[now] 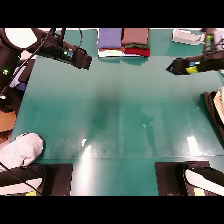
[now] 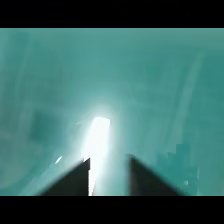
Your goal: Fold the shirts.
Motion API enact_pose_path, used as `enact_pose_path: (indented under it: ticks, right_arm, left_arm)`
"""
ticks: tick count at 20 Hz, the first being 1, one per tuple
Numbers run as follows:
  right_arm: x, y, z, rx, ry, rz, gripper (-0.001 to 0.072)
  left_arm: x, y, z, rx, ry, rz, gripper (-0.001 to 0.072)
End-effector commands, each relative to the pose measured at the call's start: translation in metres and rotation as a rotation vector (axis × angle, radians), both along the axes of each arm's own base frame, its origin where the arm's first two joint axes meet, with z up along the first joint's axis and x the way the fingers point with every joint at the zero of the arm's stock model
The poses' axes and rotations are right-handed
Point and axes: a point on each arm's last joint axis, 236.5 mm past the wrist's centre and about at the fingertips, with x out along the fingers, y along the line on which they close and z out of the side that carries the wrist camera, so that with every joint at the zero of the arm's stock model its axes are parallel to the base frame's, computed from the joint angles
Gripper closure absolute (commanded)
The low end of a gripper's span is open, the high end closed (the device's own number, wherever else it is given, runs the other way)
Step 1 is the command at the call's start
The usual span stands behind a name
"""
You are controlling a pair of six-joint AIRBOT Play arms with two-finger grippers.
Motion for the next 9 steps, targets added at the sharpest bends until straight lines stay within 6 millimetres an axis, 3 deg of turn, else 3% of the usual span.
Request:
enact_pose_path:
  ticks: [1, 9]
  right_arm:
    - [-0.0111, 0.0515, -0.0116, 0.001, 0.028, 0.123, 0.0695]
    - [-0.0115, 0.0469, -0.0136, 0.001, 0.040, 0.115, 0.0694]
  left_arm:
    - [0.0005, -0.0001, 0.0000, 0.000, -0.002, 0.001, 0.0680]
    - [0.0005, -0.0001, 0.0000, 0.000, -0.002, 0.001, 0.0680]
